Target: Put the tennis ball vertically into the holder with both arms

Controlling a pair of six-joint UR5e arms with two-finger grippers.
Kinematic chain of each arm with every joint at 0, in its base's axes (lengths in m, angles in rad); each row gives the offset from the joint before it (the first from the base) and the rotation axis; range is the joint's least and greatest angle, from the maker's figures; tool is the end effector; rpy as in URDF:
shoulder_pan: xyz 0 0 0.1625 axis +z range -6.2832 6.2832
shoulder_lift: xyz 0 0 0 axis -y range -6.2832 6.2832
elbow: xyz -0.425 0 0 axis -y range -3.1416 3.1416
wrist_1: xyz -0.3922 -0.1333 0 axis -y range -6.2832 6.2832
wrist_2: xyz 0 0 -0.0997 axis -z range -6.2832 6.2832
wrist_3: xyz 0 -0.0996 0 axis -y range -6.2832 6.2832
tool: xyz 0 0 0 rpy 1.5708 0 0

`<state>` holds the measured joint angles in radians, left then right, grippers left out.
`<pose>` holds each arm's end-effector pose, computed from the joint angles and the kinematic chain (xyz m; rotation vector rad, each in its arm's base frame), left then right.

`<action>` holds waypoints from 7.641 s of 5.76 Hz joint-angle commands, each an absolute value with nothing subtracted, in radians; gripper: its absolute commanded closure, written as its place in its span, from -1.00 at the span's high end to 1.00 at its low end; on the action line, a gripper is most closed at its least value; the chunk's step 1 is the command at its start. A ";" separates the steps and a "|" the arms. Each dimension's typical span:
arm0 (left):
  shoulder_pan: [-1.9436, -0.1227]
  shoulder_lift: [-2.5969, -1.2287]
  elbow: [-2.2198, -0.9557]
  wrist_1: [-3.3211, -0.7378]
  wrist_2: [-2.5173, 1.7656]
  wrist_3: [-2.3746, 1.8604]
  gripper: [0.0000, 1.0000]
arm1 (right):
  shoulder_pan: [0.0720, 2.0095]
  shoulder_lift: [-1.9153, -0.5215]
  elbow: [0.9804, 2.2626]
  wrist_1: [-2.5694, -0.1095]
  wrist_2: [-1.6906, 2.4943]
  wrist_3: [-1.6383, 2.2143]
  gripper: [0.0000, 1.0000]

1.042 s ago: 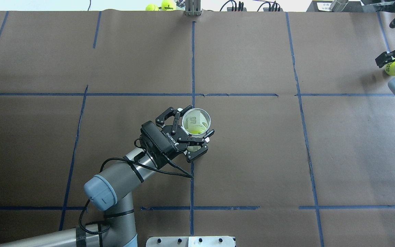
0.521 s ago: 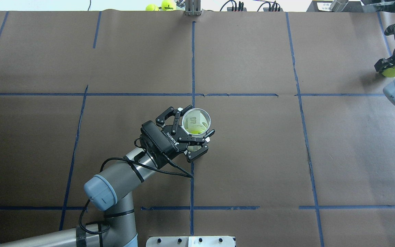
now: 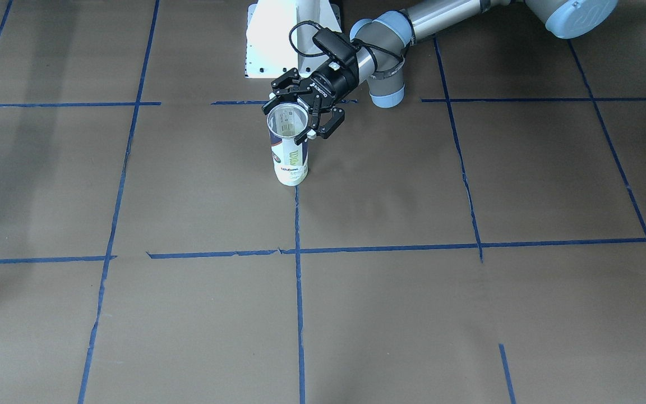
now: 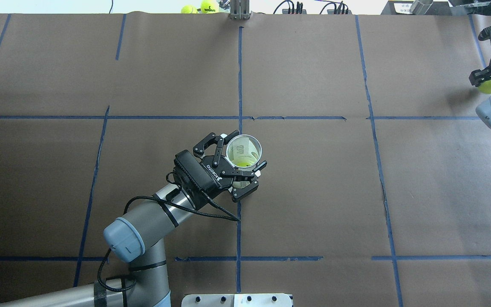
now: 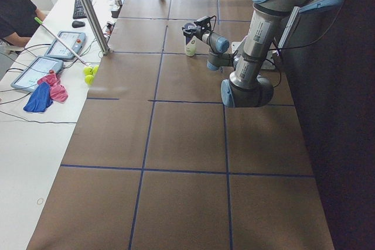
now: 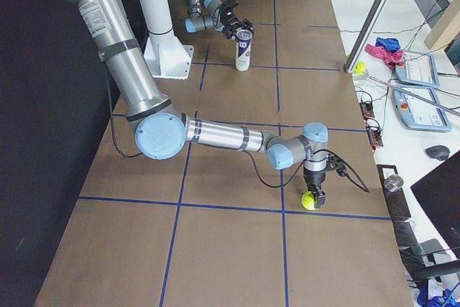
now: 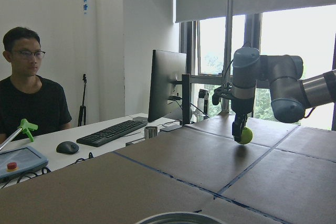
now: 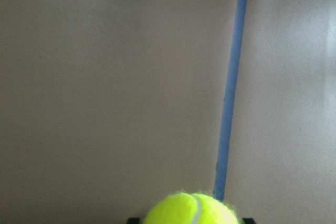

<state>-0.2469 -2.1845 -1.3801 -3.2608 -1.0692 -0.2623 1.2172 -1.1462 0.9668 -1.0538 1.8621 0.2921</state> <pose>0.5625 -0.3286 0.2185 1.6271 1.2352 0.1316 -0.1396 -0.6804 0.6767 0.2264 -0.3801 -0.1097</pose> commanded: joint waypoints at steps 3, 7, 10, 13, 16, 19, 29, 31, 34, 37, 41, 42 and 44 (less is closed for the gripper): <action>-0.247 -2.189 -1.382 -3.258 -1.068 -0.262 0.95 | 1.180 -1.127 1.723 -1.618 2.107 0.532 -1.00; -0.244 -2.191 -1.381 -3.252 -1.068 -0.262 0.95 | 0.757 -0.898 1.990 -1.634 2.077 1.317 -1.00; -0.247 -2.183 -1.381 -3.252 -1.069 -0.262 0.97 | 0.612 -0.803 1.913 -1.632 1.944 1.388 -1.00; -0.248 -2.181 -1.381 -3.254 -1.069 -0.262 0.97 | 0.601 -0.802 1.893 -1.620 1.978 1.368 -0.57; -0.247 -2.181 -1.381 -3.255 -1.069 -0.262 0.97 | 0.600 -0.839 1.931 -1.621 1.979 1.367 0.26; -0.247 -2.181 -1.381 -3.254 -1.069 -0.262 0.97 | 0.601 -0.836 1.931 -1.621 1.977 1.368 0.98; -0.673 -2.003 -1.623 -2.645 -1.079 -0.456 1.00 | 1.133 -1.199 1.904 -1.621 2.102 0.750 0.98; -0.985 -1.909 -1.623 -2.273 -1.581 -0.543 1.00 | 1.286 -1.261 1.820 -1.617 2.117 0.492 0.98; -1.355 -1.840 -1.592 -1.847 -2.204 -0.399 1.00 | 1.486 -1.308 1.665 -1.615 2.313 0.431 1.00; -1.506 -1.790 -1.603 -1.515 -2.247 -0.181 1.00 | 1.517 -1.389 1.597 -1.602 2.309 0.073 1.00; -1.534 -1.731 -1.627 -1.345 -2.250 -0.014 1.00 | 1.505 -1.396 1.539 -1.637 2.307 0.032 1.00; -1.531 -1.729 -1.629 -1.332 -2.252 0.086 1.00 | 1.503 -1.396 1.546 -1.638 2.309 0.043 1.00; -1.529 -1.723 -1.630 -1.345 -2.288 0.077 1.00 | 1.502 -1.404 1.555 -1.628 2.310 0.049 1.00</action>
<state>-1.5293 -1.7273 -1.6229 -1.3432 -2.2698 0.0722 1.5026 -1.4012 1.5474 -1.6296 2.3068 0.0470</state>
